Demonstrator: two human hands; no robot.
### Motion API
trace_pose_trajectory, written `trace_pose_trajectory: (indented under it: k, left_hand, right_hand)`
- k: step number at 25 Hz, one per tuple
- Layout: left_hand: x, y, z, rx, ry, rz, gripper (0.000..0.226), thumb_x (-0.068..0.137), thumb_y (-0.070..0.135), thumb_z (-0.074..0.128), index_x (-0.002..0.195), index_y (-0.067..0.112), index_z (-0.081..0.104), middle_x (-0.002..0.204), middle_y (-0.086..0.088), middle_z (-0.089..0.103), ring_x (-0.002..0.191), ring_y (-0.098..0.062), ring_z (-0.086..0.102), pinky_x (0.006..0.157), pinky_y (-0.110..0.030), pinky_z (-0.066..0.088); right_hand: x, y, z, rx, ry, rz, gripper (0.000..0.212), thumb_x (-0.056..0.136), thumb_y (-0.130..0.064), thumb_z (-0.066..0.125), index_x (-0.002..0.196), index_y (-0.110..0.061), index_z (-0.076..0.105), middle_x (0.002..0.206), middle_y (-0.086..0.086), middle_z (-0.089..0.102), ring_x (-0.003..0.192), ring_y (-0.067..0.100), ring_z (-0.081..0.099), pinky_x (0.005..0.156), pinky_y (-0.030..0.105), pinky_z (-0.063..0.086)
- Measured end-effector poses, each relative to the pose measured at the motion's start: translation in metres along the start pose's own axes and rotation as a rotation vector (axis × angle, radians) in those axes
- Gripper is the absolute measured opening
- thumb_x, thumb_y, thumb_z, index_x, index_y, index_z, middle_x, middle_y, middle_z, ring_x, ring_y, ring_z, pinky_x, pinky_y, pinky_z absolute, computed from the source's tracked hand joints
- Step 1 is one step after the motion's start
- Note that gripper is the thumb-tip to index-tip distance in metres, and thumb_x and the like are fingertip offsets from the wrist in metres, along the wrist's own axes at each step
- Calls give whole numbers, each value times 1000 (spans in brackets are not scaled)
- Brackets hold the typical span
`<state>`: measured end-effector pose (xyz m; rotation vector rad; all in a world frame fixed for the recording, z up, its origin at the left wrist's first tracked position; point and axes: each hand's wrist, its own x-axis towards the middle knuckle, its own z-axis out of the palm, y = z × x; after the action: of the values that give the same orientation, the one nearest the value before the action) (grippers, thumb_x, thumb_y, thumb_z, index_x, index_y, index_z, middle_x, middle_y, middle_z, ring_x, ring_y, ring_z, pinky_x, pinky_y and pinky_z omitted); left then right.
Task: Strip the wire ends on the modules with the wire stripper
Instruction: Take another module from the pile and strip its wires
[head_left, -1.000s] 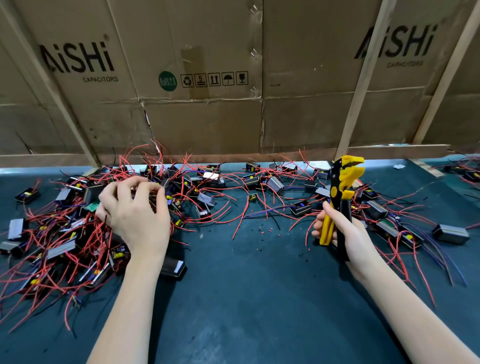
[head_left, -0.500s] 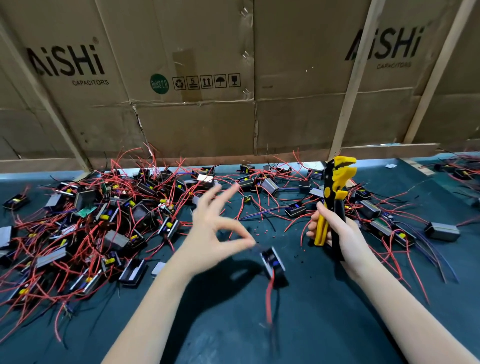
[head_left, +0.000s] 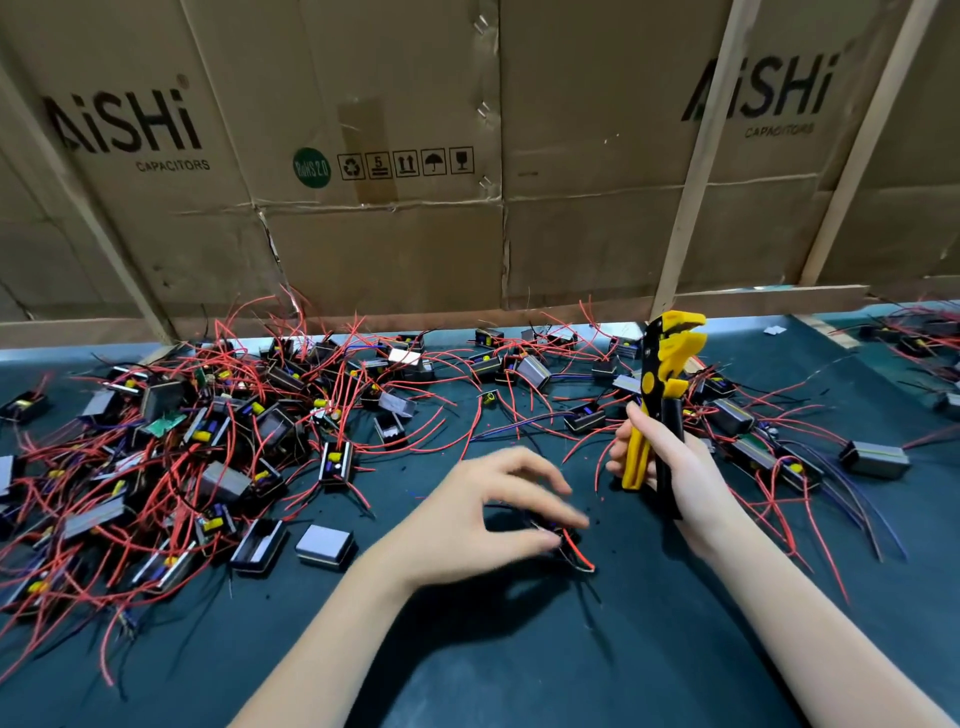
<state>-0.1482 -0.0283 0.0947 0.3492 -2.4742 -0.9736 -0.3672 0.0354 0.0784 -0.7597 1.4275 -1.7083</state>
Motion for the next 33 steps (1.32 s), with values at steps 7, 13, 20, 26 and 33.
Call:
trace_pose_trajectory:
  k: [7, 13, 20, 26, 33]
  left_hand:
    - [2, -5, 0, -2, 217, -86, 9, 87, 14, 74, 93, 14, 80, 77, 8, 73, 72, -5, 64, 75, -21, 49]
    - [0, -8, -7, -19, 201, -245, 12, 90, 11, 65, 93, 22, 66, 61, -10, 65, 60, -26, 56, 68, -27, 45]
    - [3, -15, -5, -159, 268, -315, 15, 94, 11, 63, 80, 13, 70, 72, -9, 70, 56, -12, 62, 59, -28, 49]
    - [5, -23, -6, -350, 311, -465, 14, 97, 7, 55, 85, 9, 62, 58, -3, 65, 44, -14, 54, 44, -18, 37]
    - [7, -15, -5, -435, 328, -293, 22, 101, 10, 50, 82, 7, 62, 63, 4, 54, 59, -13, 48, 60, -22, 41]
  right_hand:
    - [3, 3, -3, -30, -16, -8, 51, 70, -49, 68, 94, -4, 64, 73, 8, 67, 65, 19, 66, 65, 26, 53]
    - [2, 10, -8, -451, 106, -244, 37, 74, -48, 76, 83, -15, 63, 71, 1, 60, 65, 12, 54, 71, 24, 46]
    - [0, 10, -13, -847, 316, -429, 36, 68, -57, 72, 82, -27, 58, 76, -16, 65, 77, 9, 60, 67, 30, 42]
    - [1, 13, -11, -954, 301, -487, 33, 71, -54, 73, 84, -29, 57, 82, -12, 63, 79, 15, 57, 69, 30, 41]
    - [2, 17, -12, -1283, 331, -601, 49, 71, -55, 74, 93, -14, 61, 86, 3, 63, 85, 30, 61, 75, 39, 42]
